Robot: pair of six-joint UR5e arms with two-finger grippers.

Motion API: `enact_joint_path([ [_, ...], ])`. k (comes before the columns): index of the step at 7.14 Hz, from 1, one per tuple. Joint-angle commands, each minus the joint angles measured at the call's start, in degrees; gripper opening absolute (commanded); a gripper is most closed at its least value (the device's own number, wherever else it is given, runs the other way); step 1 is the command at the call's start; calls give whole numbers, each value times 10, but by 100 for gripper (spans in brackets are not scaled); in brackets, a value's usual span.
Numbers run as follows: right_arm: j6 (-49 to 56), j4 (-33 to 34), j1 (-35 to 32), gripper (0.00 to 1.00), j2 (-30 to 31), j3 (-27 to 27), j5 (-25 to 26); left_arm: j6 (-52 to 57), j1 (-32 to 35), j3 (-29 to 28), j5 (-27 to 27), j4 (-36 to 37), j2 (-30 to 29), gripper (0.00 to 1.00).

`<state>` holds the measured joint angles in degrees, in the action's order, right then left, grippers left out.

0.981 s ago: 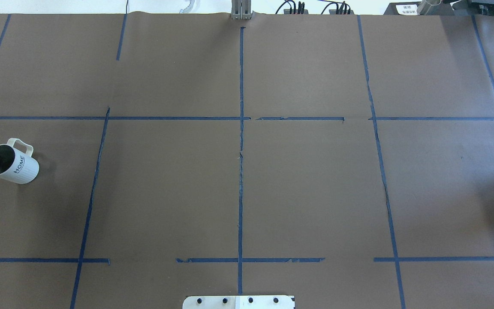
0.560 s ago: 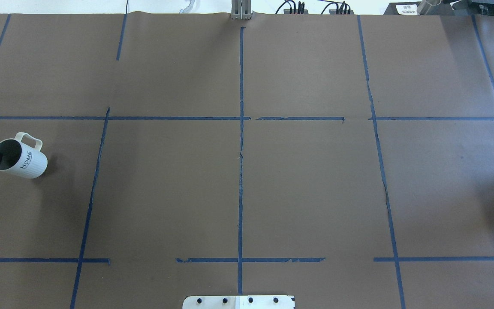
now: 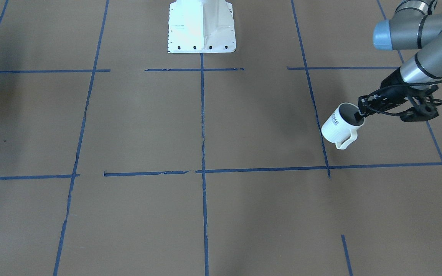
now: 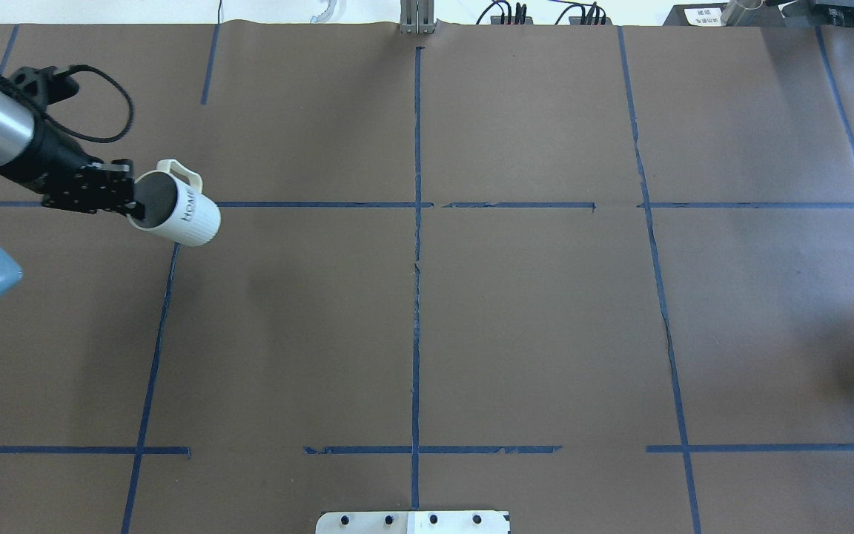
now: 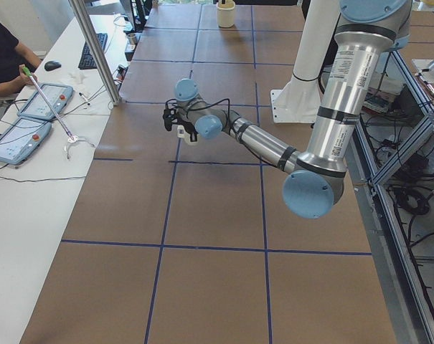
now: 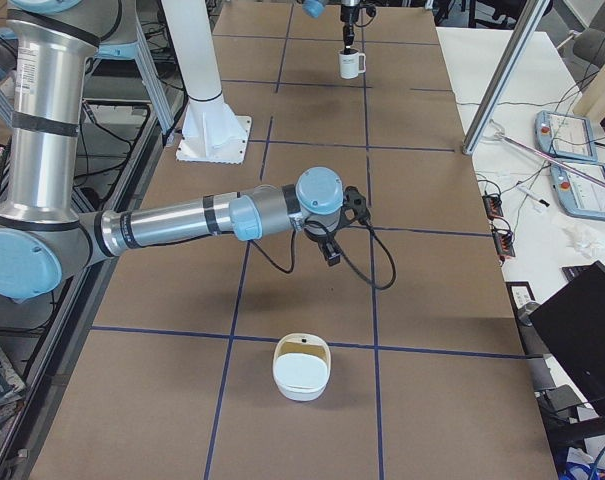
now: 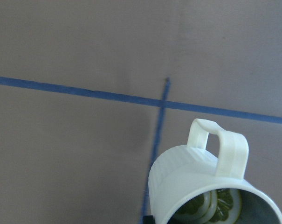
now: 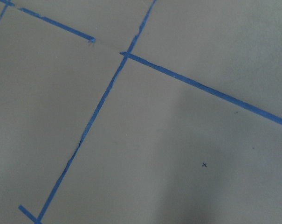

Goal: Left arm hands cup to right arm to dump lemon

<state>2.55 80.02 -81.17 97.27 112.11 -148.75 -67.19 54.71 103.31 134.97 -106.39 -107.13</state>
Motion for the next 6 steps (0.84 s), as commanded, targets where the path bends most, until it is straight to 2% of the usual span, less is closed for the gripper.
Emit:
enact_joint_path([
  [1, -268, -202, 119, 100, -69, 1, 164, -79, -56, 0, -43, 181, -167, 0],
  [2, -386, -304, 201, 100, -74, 1, 272, -82, -87, -1, -80, 247, -226, 0],
  [3, -471, -334, 281, 100, -113, 2, 370, -107, -94, -13, -81, 262, -258, 0],
  [4, -519, -334, 368, 100, -157, 10, 501, -137, -94, -32, -80, 263, -282, 0],
  [5, -525, -332, 472, 100, -192, 9, 663, -162, -94, -55, -79, 271, -301, 0],
  [6, -525, -328, 579, 100, -229, 1, 795, -168, -94, -71, -78, 272, -312, 0],
])
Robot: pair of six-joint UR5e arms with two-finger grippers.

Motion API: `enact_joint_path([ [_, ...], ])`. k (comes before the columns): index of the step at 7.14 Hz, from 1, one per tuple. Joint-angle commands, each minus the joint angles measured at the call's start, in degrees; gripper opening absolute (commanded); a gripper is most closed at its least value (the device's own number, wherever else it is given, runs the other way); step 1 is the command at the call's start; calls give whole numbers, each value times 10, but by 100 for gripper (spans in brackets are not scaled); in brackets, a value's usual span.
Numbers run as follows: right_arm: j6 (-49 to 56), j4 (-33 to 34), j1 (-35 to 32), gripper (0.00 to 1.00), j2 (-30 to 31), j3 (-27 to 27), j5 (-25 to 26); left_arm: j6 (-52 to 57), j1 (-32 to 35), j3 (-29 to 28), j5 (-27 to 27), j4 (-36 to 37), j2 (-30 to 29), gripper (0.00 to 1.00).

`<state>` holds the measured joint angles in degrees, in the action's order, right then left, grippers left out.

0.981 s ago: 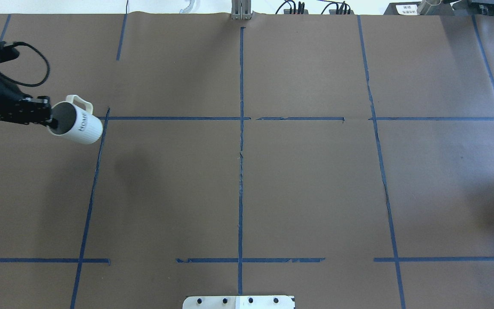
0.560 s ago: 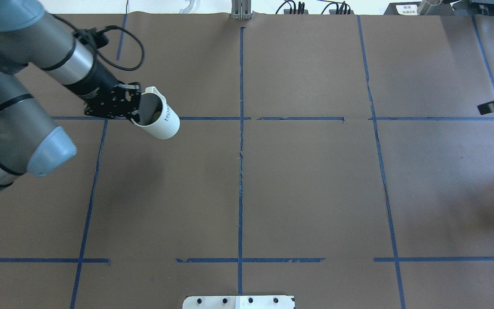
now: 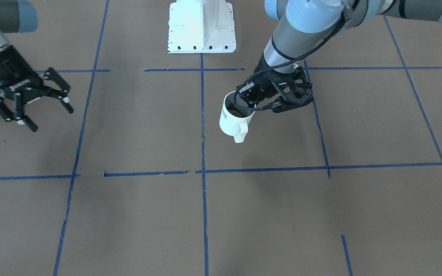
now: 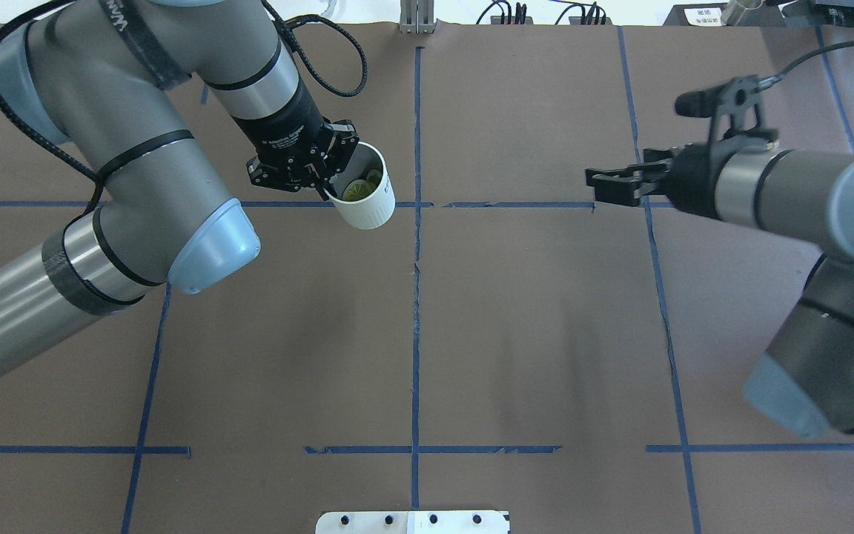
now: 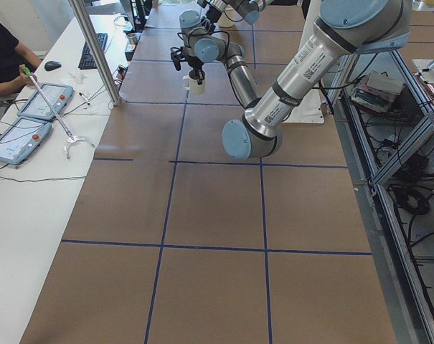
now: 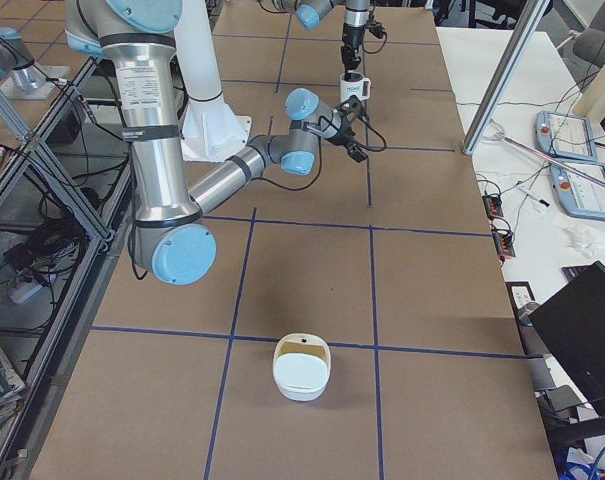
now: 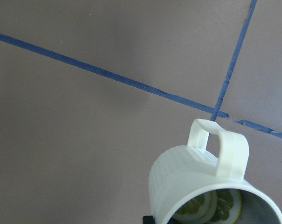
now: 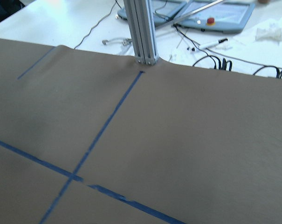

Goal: Left arm hands cup to right arm to dump lemon

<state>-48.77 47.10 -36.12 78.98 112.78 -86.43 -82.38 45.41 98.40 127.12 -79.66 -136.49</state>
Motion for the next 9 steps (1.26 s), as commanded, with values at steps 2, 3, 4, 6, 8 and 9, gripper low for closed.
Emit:
enact_joint_path([
  [2, -5, 2, 228, 100, -106, -45, 335, -32, -1, -45, 1, 35, -45, 0],
  [3, -2, 3, 252, 100, -123, -59, 380, -36, -1, -45, 1, 38, -50, 0],
  [4, -1, 3, 260, 100, -138, -79, 401, -49, -1, -45, 3, 44, -53, 0],
  [6, 9, 3, 260, 100, -173, -114, 428, -79, -3, -39, 4, 46, -55, 0],
  [8, 14, 4, 260, 100, -180, -121, 428, -92, -21, -37, 3, 46, -60, 0],
  [9, 22, 4, 260, 100, -181, -123, 429, -95, -29, -35, 4, 46, -61, 0],
])
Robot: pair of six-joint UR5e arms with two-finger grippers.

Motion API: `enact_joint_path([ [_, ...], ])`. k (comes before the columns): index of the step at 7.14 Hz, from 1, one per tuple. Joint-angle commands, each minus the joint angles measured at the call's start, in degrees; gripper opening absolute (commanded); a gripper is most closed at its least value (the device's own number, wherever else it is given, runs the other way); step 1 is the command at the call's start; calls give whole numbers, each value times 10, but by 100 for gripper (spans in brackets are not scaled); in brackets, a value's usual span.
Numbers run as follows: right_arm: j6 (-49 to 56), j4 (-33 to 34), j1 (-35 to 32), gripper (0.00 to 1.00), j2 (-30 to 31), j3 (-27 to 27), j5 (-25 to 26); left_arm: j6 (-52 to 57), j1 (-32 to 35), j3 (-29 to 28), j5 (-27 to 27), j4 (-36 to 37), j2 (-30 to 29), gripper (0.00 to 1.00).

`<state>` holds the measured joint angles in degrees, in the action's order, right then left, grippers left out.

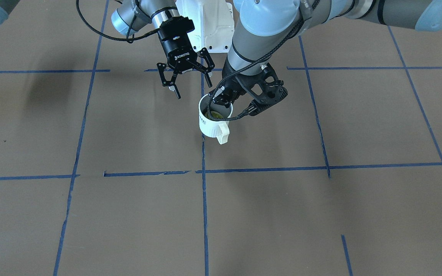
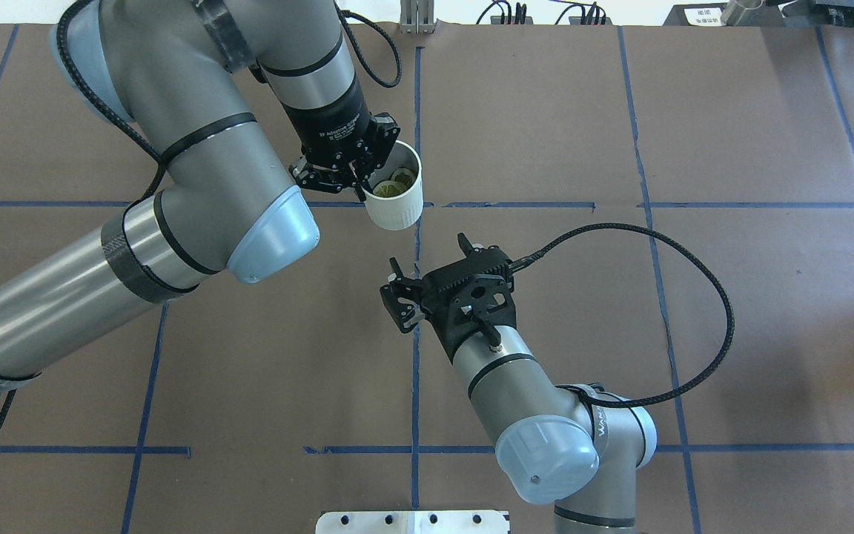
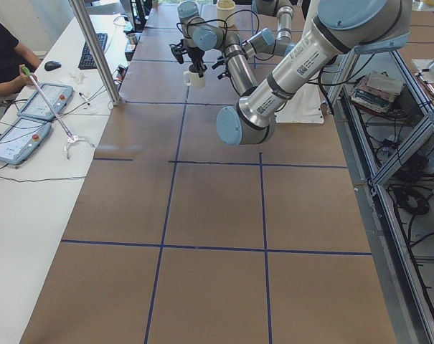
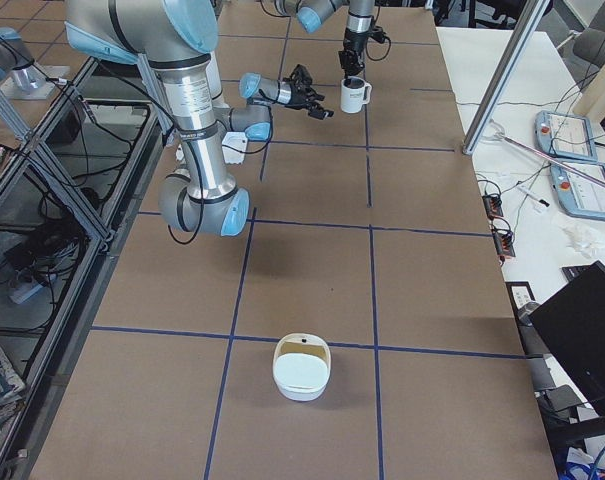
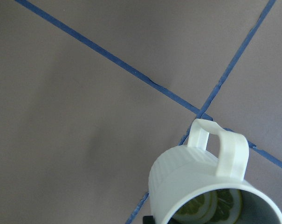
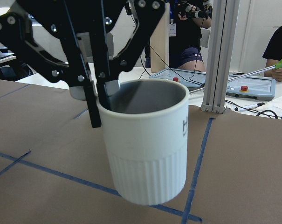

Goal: Left arm hands cup to right arm to dump lemon

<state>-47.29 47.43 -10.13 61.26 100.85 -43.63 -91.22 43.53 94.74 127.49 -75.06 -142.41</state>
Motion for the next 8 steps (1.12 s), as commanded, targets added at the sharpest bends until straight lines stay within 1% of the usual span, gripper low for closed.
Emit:
enact_joint_path([
  [1, 17, 0, 0, 100, -10, -5, 2, -24, -23, 2, 0, 0, -3, 0],
  [4, 18, 1, 0, 100, -11, -6, 4, -26, -34, 4, -1, 4, -8, 0],
  [6, 18, 0, 0, 100, -12, -21, 20, -26, -34, 18, 0, 21, -6, 0],
  [8, 18, -1, 0, 100, -14, -20, 22, -32, -43, 28, 0, 21, -4, 0],
])
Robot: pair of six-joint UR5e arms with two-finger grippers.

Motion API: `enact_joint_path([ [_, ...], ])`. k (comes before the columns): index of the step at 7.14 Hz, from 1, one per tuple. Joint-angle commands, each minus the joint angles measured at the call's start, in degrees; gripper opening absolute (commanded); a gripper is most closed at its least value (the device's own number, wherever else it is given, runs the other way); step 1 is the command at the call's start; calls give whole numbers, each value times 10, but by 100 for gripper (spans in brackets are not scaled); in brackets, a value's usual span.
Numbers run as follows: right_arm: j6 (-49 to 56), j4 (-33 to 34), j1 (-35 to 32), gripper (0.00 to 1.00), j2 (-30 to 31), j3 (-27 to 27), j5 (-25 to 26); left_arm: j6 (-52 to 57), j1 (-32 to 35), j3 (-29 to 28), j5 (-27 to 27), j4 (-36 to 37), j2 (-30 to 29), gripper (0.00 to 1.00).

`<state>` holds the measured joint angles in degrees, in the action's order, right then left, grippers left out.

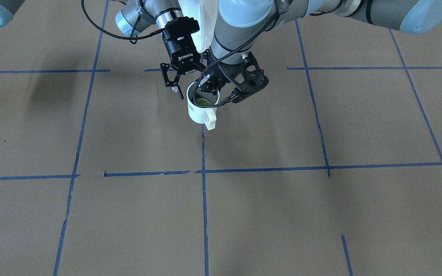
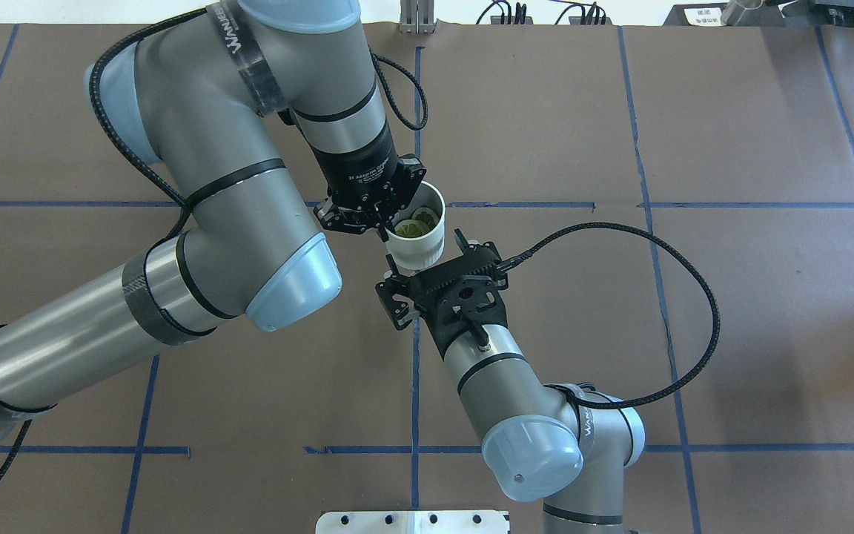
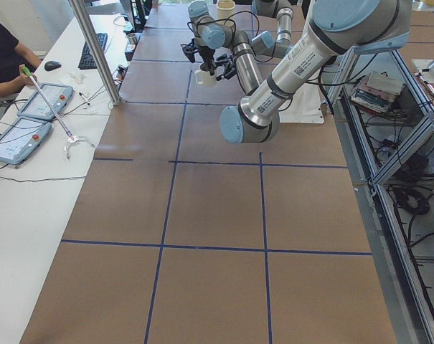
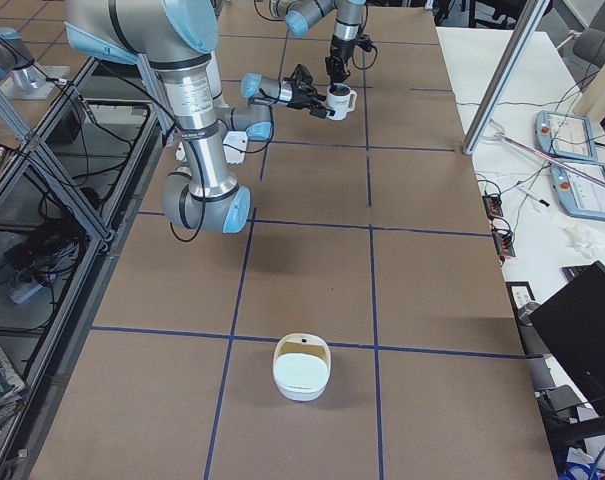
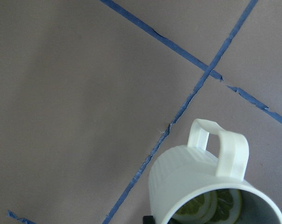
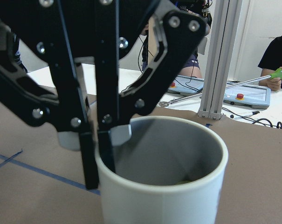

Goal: Left arm hands cup to right arm to dump lemon

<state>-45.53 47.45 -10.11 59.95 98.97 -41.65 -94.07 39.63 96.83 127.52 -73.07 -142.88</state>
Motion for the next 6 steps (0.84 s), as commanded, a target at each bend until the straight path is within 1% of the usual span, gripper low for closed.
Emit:
enact_joint_path([
  [1, -1, -3, 0, 100, -1, -1, 2, -10, -7, 13, 1, 0, 1, 0],
  [4, -1, -3, 0, 100, -1, -1, 2, -12, -11, 19, 2, 0, 0, 0],
  [6, -1, -3, 0, 97, -1, -2, 8, -12, -13, 20, 9, 0, 1, 0],
])
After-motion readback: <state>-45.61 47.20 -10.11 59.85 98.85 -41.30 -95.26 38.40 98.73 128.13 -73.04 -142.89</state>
